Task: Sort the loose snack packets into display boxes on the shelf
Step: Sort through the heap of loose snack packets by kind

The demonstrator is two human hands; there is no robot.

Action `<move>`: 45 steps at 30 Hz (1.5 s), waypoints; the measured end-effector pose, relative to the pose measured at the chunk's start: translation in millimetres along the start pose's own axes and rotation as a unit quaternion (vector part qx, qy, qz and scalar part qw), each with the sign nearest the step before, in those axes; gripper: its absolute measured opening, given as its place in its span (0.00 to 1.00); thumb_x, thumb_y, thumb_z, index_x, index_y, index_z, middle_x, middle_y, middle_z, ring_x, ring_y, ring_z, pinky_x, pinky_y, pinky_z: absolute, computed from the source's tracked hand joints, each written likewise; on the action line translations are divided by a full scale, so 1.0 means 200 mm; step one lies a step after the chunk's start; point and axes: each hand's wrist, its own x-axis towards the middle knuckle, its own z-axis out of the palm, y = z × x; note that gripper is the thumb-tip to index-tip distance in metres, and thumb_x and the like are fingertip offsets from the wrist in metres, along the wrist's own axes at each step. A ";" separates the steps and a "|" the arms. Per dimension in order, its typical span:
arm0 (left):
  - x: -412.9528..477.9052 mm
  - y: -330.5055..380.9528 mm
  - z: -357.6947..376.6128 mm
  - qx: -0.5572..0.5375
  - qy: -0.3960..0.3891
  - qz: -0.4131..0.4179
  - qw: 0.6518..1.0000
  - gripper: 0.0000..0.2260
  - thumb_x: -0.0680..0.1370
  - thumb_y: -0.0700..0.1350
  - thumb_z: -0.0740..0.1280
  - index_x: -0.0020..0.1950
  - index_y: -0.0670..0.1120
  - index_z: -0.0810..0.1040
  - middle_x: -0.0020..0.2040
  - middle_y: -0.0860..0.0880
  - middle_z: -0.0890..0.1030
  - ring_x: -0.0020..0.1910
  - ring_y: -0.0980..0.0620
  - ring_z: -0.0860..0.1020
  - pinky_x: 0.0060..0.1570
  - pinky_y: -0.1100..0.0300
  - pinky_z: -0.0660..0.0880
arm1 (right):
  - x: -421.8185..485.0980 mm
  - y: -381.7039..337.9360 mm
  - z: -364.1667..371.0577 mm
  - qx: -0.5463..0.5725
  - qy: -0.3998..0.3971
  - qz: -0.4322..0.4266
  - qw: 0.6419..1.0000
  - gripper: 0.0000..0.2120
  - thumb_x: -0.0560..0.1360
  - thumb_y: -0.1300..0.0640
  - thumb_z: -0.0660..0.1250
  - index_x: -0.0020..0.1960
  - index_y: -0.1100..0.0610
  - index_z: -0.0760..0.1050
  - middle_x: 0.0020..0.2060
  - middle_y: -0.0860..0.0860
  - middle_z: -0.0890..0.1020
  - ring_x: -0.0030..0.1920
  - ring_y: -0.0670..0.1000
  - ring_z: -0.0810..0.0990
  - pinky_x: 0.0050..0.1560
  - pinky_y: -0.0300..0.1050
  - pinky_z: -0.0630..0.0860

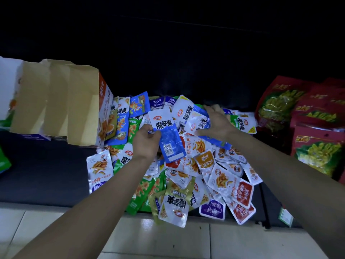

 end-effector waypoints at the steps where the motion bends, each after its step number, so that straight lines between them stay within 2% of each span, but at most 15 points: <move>1: -0.01 0.00 0.00 -0.001 -0.001 -0.002 1.000 0.12 0.81 0.41 0.64 0.40 0.50 0.66 0.32 0.44 0.72 0.36 0.47 0.71 0.37 0.53 0.70 | 0.00 0.00 0.01 0.016 0.008 0.011 1.000 0.47 0.70 0.45 0.75 0.78 0.58 0.53 0.73 0.56 0.61 0.75 0.58 0.58 0.72 0.52 0.58; 7: -0.02 0.01 -0.02 -0.001 -0.007 -0.004 1.000 0.05 0.81 0.44 0.64 0.47 0.49 0.68 0.41 0.38 0.76 0.39 0.46 0.74 0.39 0.44 0.75 | -0.06 -0.06 -0.05 0.180 0.088 0.039 0.979 0.32 0.77 0.46 0.67 0.73 0.62 0.62 0.62 0.57 0.75 0.61 0.59 0.75 0.54 0.53 0.76; 9: -0.03 0.03 -0.02 -0.016 -0.009 -0.004 1.000 0.07 0.82 0.43 0.63 0.45 0.50 0.68 0.40 0.37 0.74 0.38 0.46 0.73 0.37 0.47 0.72 | -0.09 -0.10 -0.09 0.326 0.051 0.058 0.942 0.21 0.79 0.49 0.65 0.68 0.58 0.68 0.51 0.49 0.79 0.55 0.56 0.79 0.42 0.43 0.77; 13: -0.09 0.08 0.01 -0.057 -0.059 -0.029 0.996 0.05 0.84 0.44 0.58 0.48 0.49 0.67 0.37 0.38 0.70 0.38 0.44 0.70 0.39 0.44 0.71 | -0.16 -0.21 -0.03 0.476 -0.095 0.078 0.871 0.05 0.81 0.57 0.63 0.55 0.56 0.75 0.48 0.54 0.83 0.46 0.56 0.81 0.51 0.52 0.80; 16: -0.14 0.12 0.04 -0.134 -0.103 -0.086 0.982 0.18 0.82 0.53 0.62 0.66 0.44 0.67 0.55 0.42 0.79 0.50 0.41 0.80 0.54 0.40 0.76 | -0.21 -0.30 0.06 0.378 -0.088 0.034 0.921 0.03 0.80 0.59 0.63 0.52 0.56 0.75 0.43 0.56 0.80 0.41 0.53 0.76 0.43 0.50 0.74; 19: -0.15 0.10 0.02 -0.082 -0.076 -0.075 0.991 0.32 0.78 0.50 0.69 0.76 0.44 0.59 0.73 0.44 0.67 0.68 0.40 0.71 0.65 0.43 0.71 | -0.23 -0.32 0.11 0.321 -0.062 -0.021 0.945 0.08 0.79 0.56 0.66 0.54 0.60 0.79 0.45 0.61 0.81 0.41 0.53 0.77 0.43 0.53 0.75; 22: -0.13 0.07 -0.02 -0.091 -0.054 -0.052 0.993 0.17 0.79 0.44 0.68 0.65 0.46 0.68 0.63 0.46 0.76 0.58 0.43 0.77 0.59 0.44 0.75 | -0.21 -0.29 0.09 0.289 0.028 -0.035 0.956 0.09 0.79 0.59 0.65 0.58 0.56 0.79 0.49 0.54 0.79 0.49 0.52 0.78 0.56 0.49 0.76; 25: -0.13 0.07 -0.05 -0.102 -0.044 -0.037 0.993 0.16 0.80 0.41 0.67 0.65 0.46 0.68 0.57 0.48 0.77 0.52 0.48 0.77 0.54 0.51 0.75 | -0.13 -0.20 0.09 0.102 0.116 0.004 0.988 0.27 0.78 0.56 0.66 0.75 0.52 0.63 0.73 0.56 0.65 0.72 0.55 0.65 0.74 0.52 0.61; 27: -0.14 0.07 -0.07 -0.103 -0.041 -0.028 0.993 0.16 0.80 0.40 0.66 0.66 0.44 0.68 0.56 0.48 0.77 0.51 0.47 0.78 0.51 0.53 0.75 | -0.10 -0.16 0.11 -0.027 0.098 0.038 0.994 0.35 0.77 0.53 0.68 0.78 0.53 0.55 0.76 0.55 0.61 0.74 0.56 0.61 0.74 0.51 0.57; 29: -0.14 0.06 -0.08 -0.102 -0.039 -0.030 0.994 0.16 0.80 0.40 0.66 0.66 0.45 0.68 0.55 0.48 0.77 0.52 0.47 0.78 0.50 0.53 0.75 | -0.08 -0.14 0.14 -0.111 0.120 0.038 0.986 0.34 0.75 0.49 0.70 0.76 0.55 0.61 0.70 0.56 0.68 0.70 0.57 0.65 0.69 0.50 0.60; 34: -0.13 0.04 -0.08 -0.086 -0.035 -0.026 0.995 0.16 0.80 0.41 0.66 0.67 0.45 0.67 0.53 0.50 0.75 0.50 0.49 0.77 0.49 0.55 0.74 | -0.11 -0.17 0.14 0.032 0.216 -0.016 0.976 0.19 0.77 0.50 0.64 0.64 0.59 0.77 0.57 0.56 0.75 0.59 0.56 0.74 0.60 0.49 0.71; 37: -0.12 0.05 -0.05 -0.071 -0.033 -0.019 0.997 0.18 0.81 0.42 0.65 0.70 0.44 0.66 0.55 0.49 0.75 0.55 0.46 0.77 0.53 0.52 0.74 | -0.20 -0.22 0.13 0.100 0.119 -0.099 0.983 0.20 0.80 0.52 0.61 0.70 0.58 0.71 0.57 0.54 0.73 0.52 0.49 0.74 0.55 0.45 0.76; 40: -0.13 0.07 0.01 -0.062 -0.043 -0.027 0.997 0.20 0.84 0.51 0.58 0.73 0.45 0.61 0.54 0.49 0.74 0.56 0.44 0.76 0.52 0.50 0.72 | -0.28 -0.23 0.19 0.029 0.016 -0.174 0.984 0.27 0.81 0.45 0.59 0.76 0.56 0.63 0.59 0.52 0.71 0.59 0.50 0.70 0.62 0.46 0.69; 43: -0.14 0.09 0.07 -0.063 -0.063 -0.046 0.995 0.33 0.80 0.62 0.58 0.79 0.47 0.51 0.64 0.50 0.68 0.65 0.52 0.67 0.63 0.50 0.66 | -0.30 -0.20 0.23 0.066 0.004 -0.182 0.981 0.23 0.81 0.53 0.60 0.75 0.56 0.66 0.60 0.53 0.71 0.61 0.51 0.70 0.63 0.46 0.69; 45: -0.14 0.08 0.08 -0.039 -0.047 -0.027 0.998 0.36 0.80 0.53 0.65 0.79 0.42 0.49 0.67 0.50 0.67 0.68 0.53 0.65 0.64 0.56 0.65 | -0.32 -0.17 0.20 0.097 0.013 -0.188 0.977 0.19 0.80 0.60 0.62 0.71 0.57 0.71 0.58 0.54 0.74 0.58 0.51 0.73 0.59 0.45 0.70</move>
